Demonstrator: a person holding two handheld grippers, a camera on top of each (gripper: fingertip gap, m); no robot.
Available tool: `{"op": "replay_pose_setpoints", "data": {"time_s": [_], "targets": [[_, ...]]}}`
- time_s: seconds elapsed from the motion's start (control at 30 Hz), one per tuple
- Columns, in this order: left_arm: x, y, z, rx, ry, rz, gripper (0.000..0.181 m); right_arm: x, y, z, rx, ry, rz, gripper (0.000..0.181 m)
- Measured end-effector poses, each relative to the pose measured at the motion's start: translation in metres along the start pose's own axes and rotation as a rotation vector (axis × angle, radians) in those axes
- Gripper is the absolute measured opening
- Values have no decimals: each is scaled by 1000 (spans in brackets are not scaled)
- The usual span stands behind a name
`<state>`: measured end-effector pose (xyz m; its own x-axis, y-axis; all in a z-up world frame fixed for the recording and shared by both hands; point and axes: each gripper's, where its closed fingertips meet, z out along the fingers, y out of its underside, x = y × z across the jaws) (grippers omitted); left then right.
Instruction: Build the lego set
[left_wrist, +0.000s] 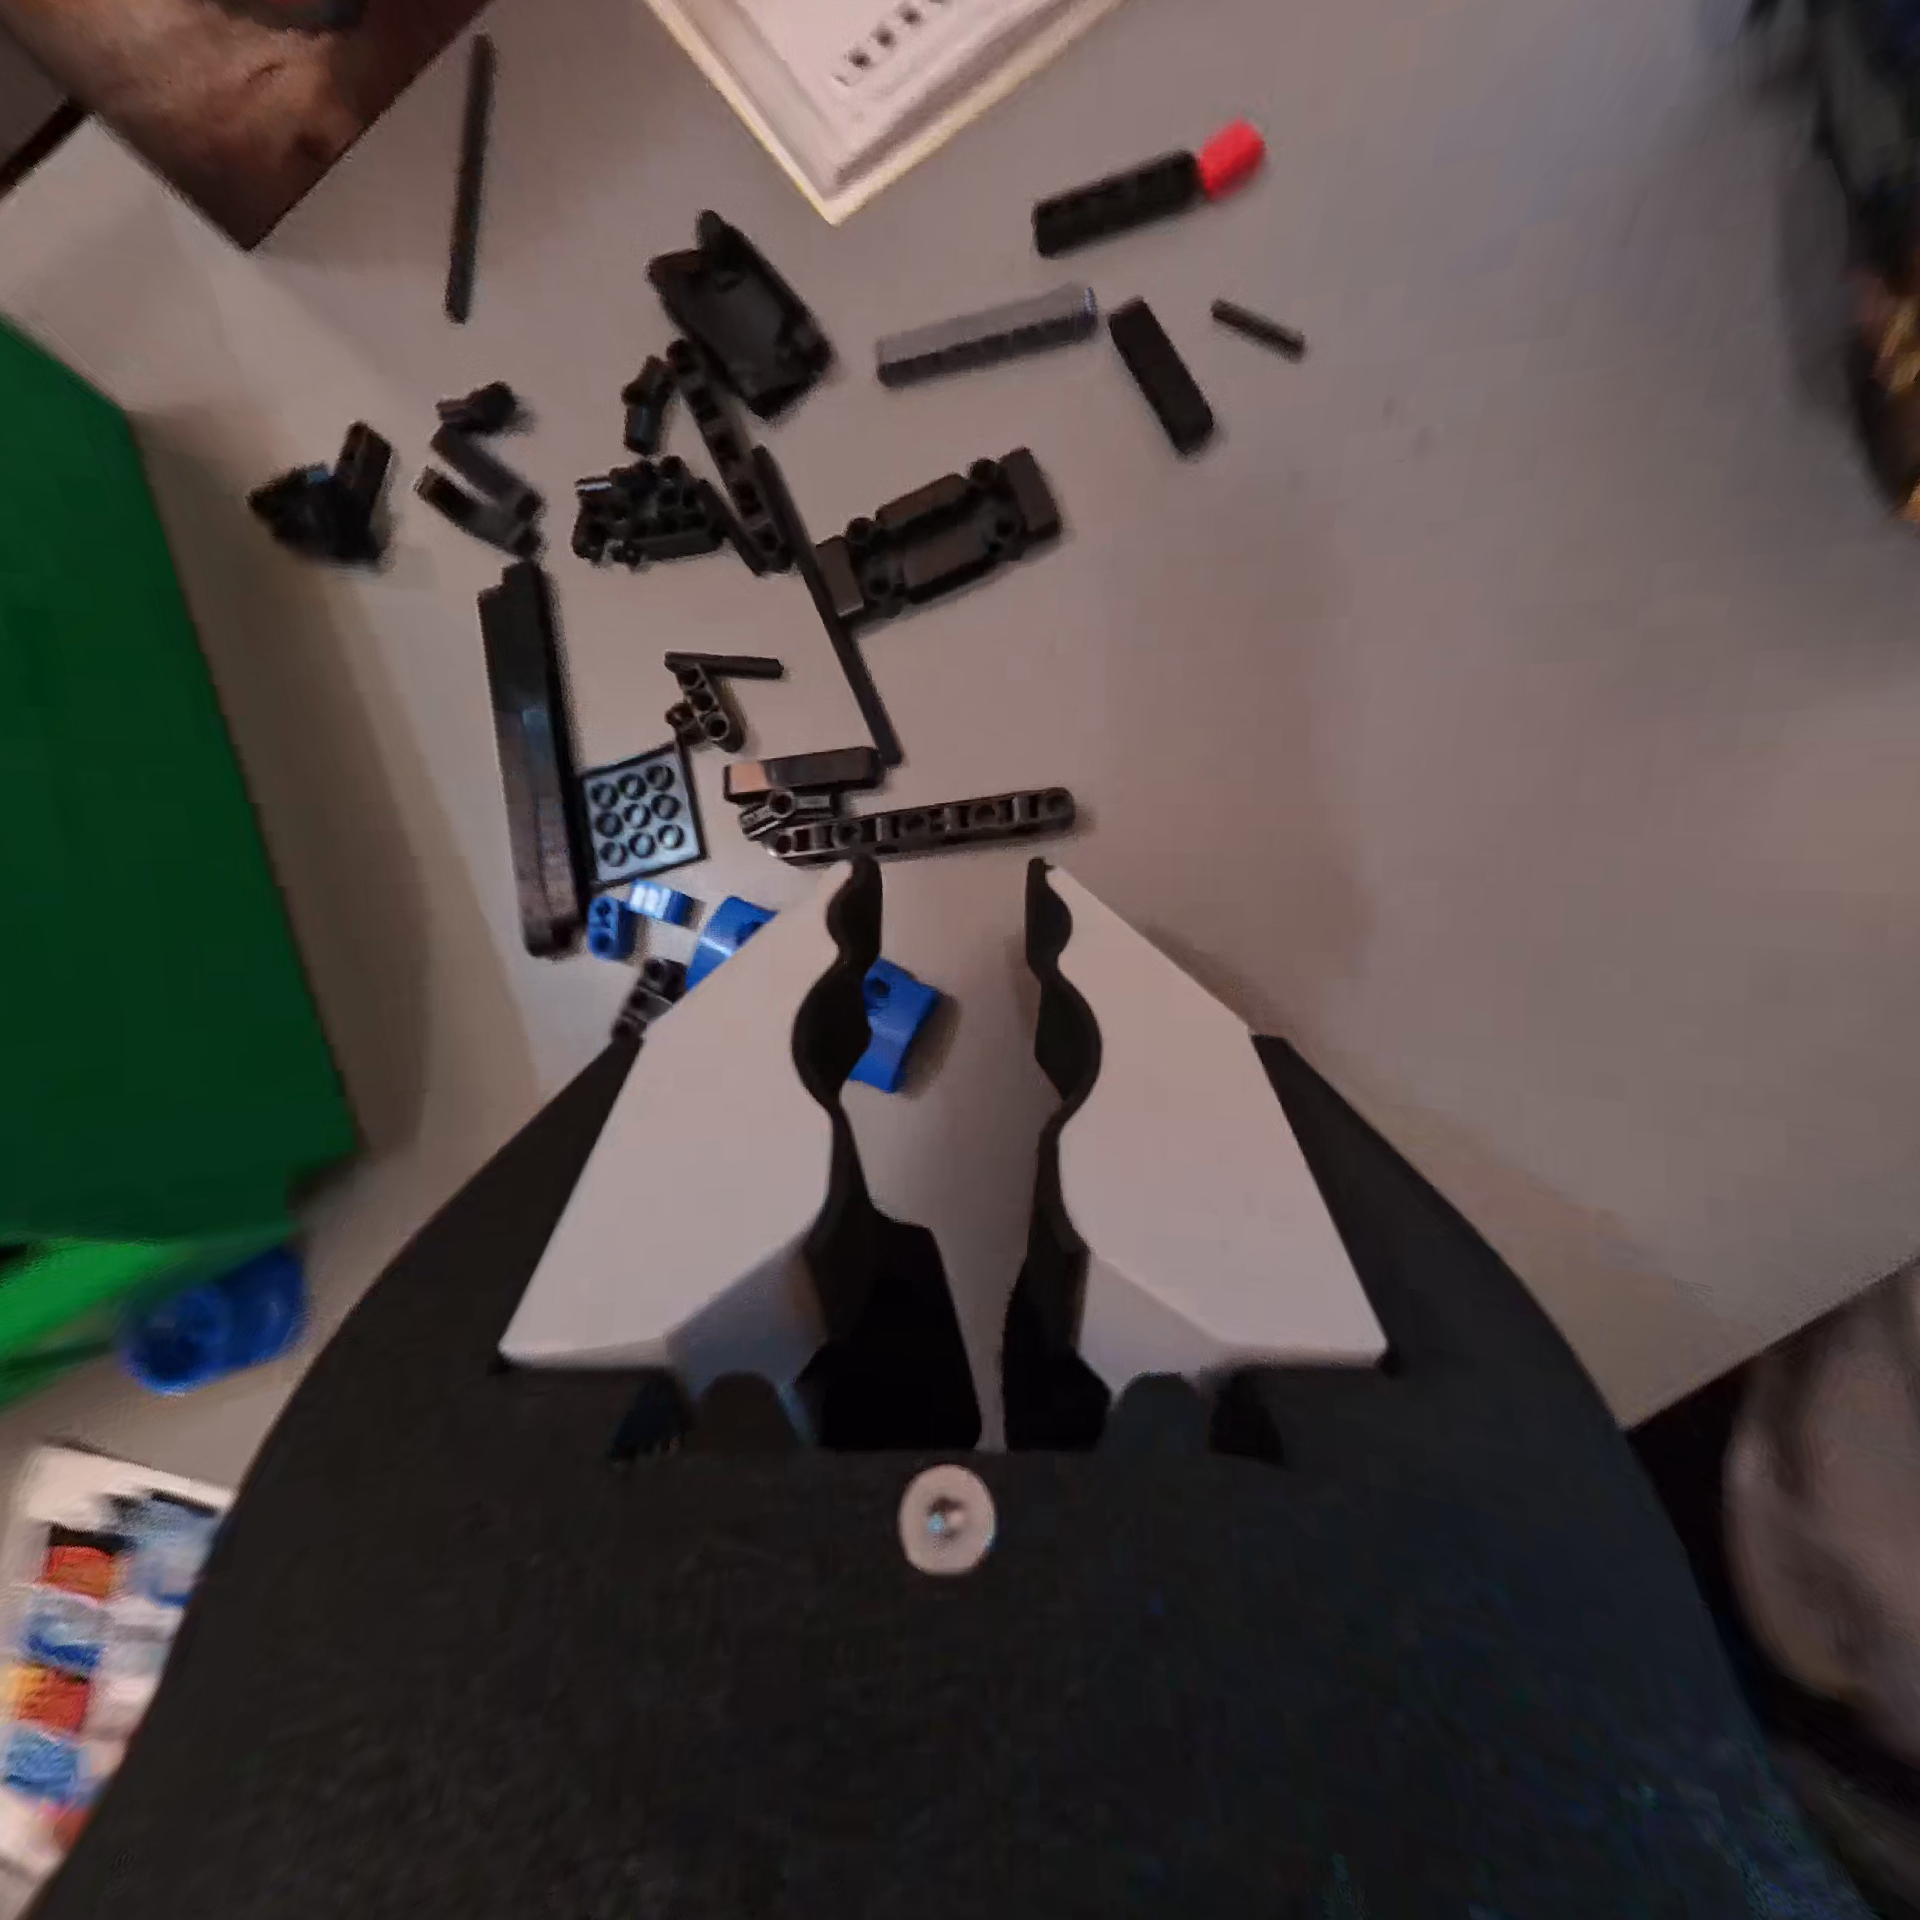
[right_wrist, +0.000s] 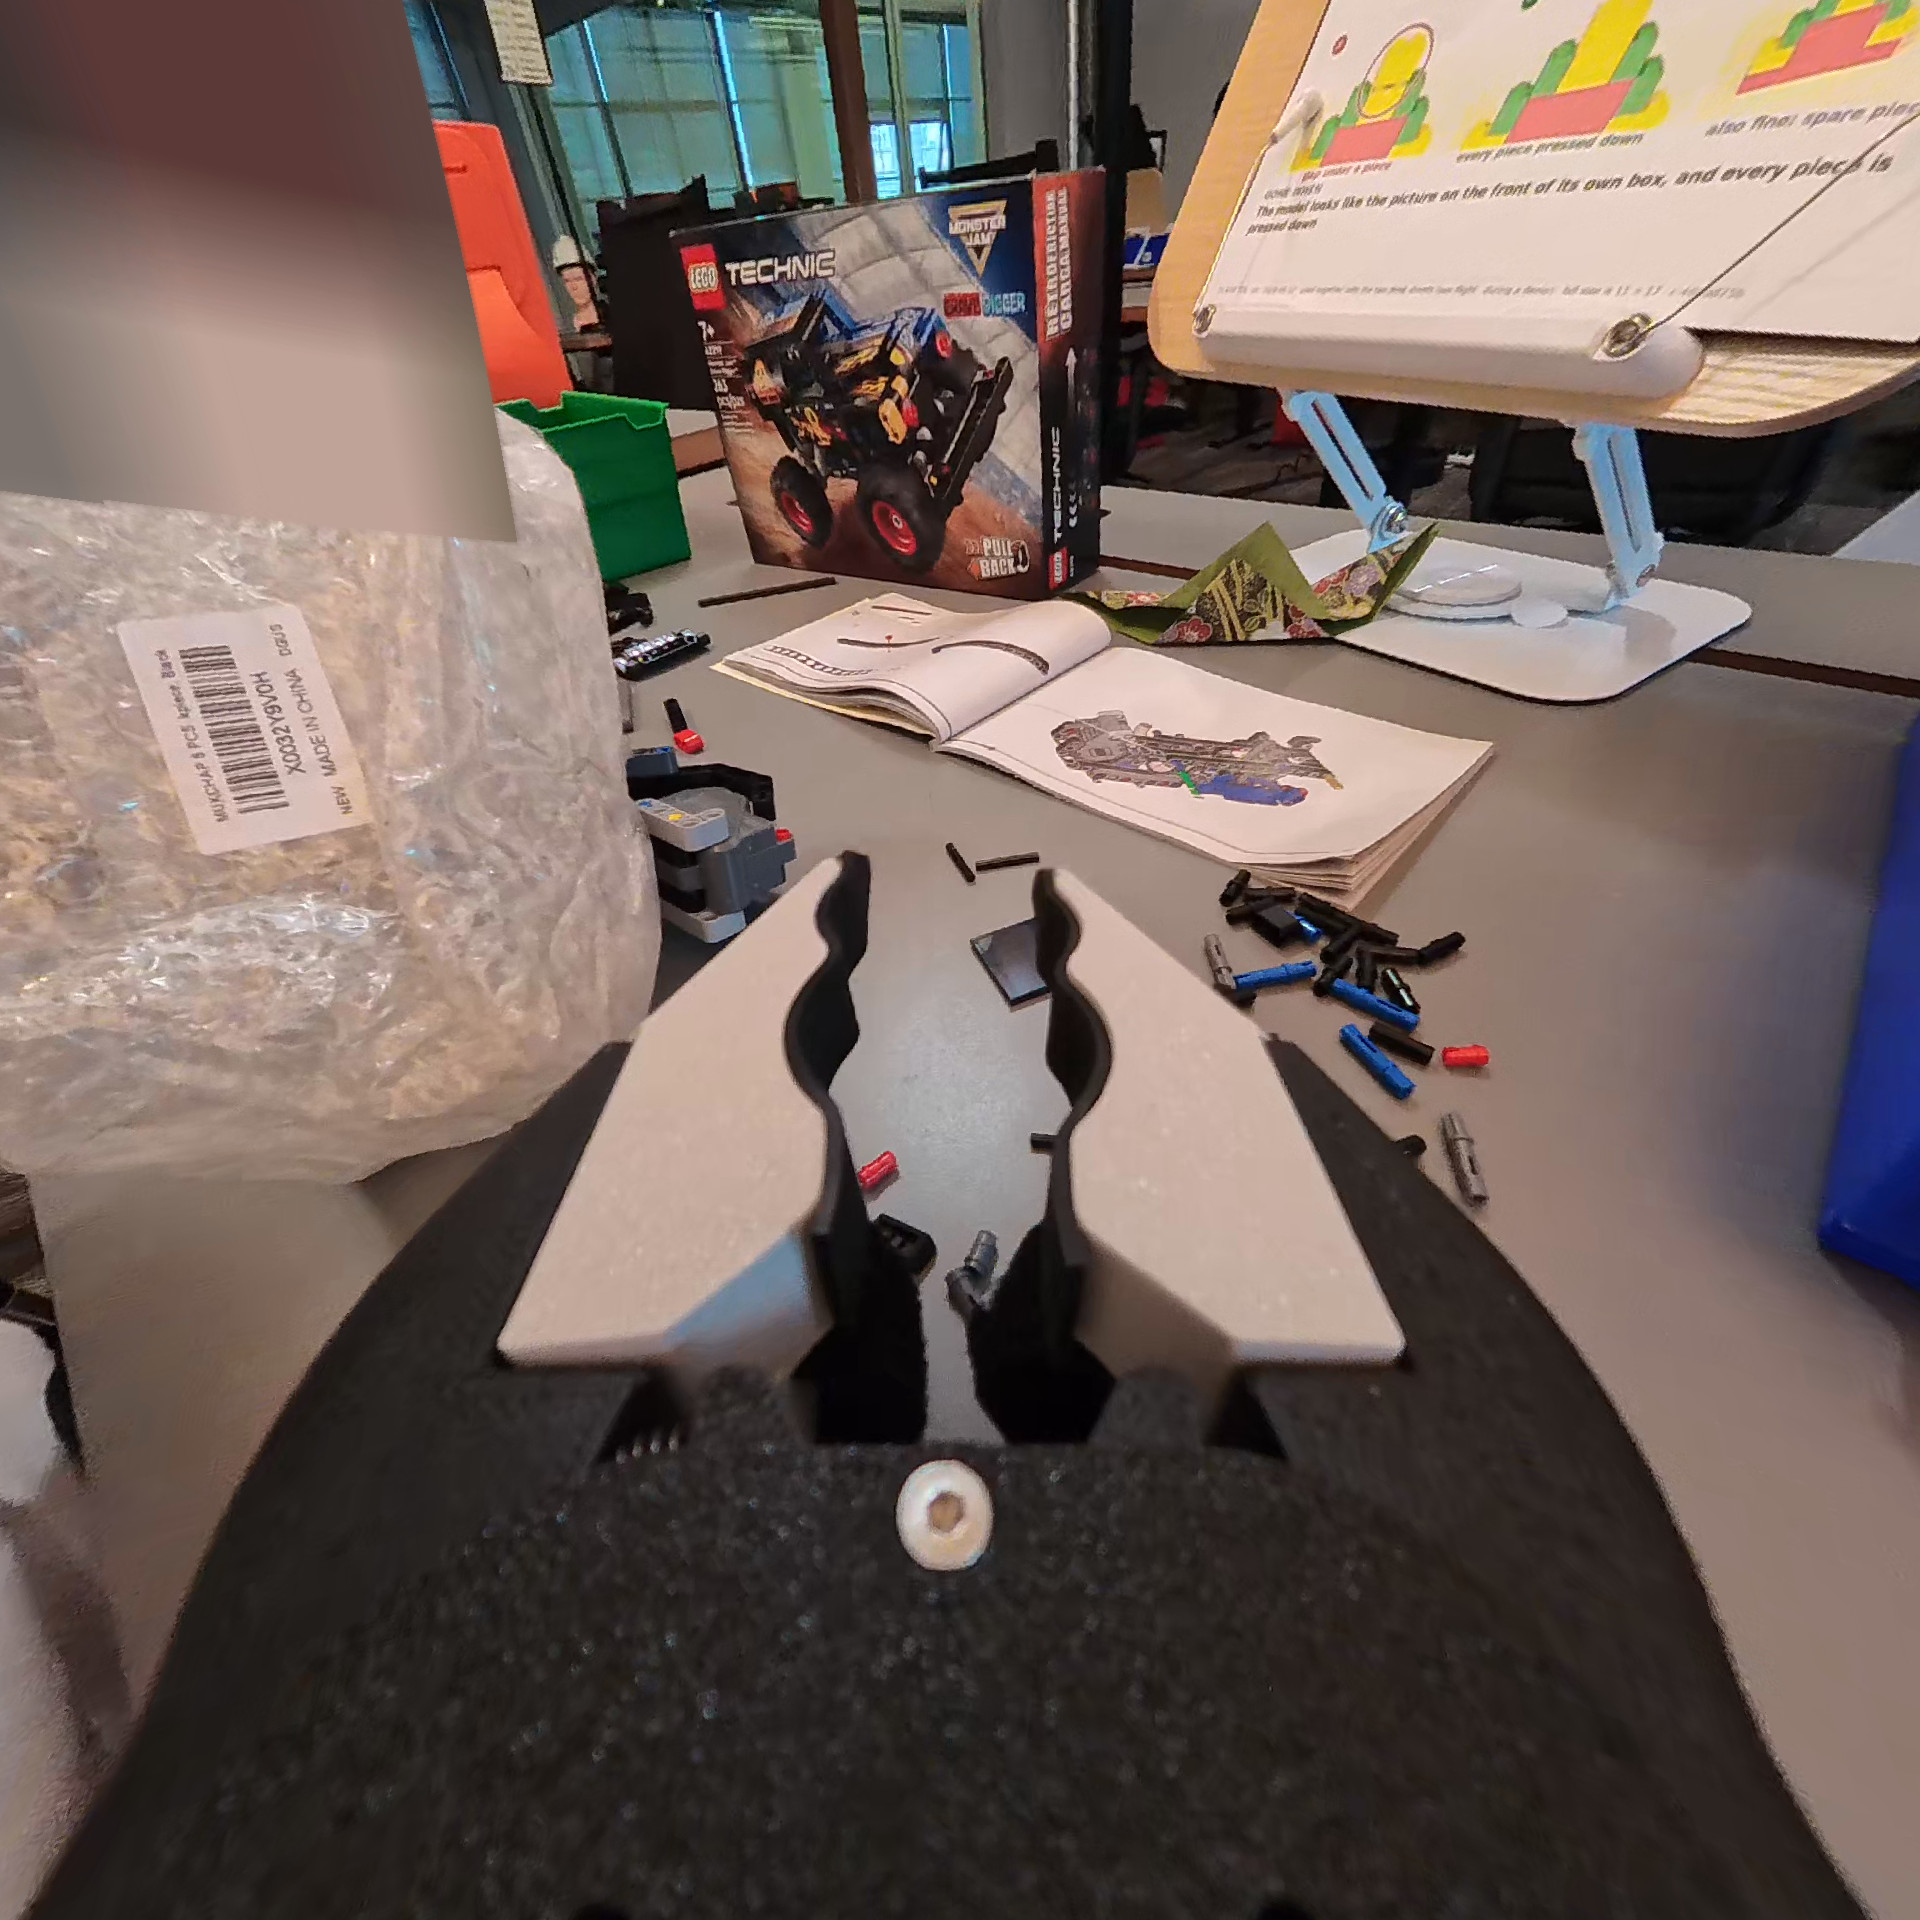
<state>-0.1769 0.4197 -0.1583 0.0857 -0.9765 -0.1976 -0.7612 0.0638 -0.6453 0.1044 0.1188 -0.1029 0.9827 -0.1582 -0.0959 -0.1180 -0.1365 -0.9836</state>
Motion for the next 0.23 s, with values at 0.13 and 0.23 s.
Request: {"op": "replay_pose_setpoints", "data": {"time_s": [0.13, 0.23], "targets": [[-24, 3, 5, -92, -29, 252, 23, 0, 0, 0, 3, -16, 17, 32], [-54, -10, 5, -72, -52, 208, 24, 1, -1, -1, 9, -16, 33, 31]]}}
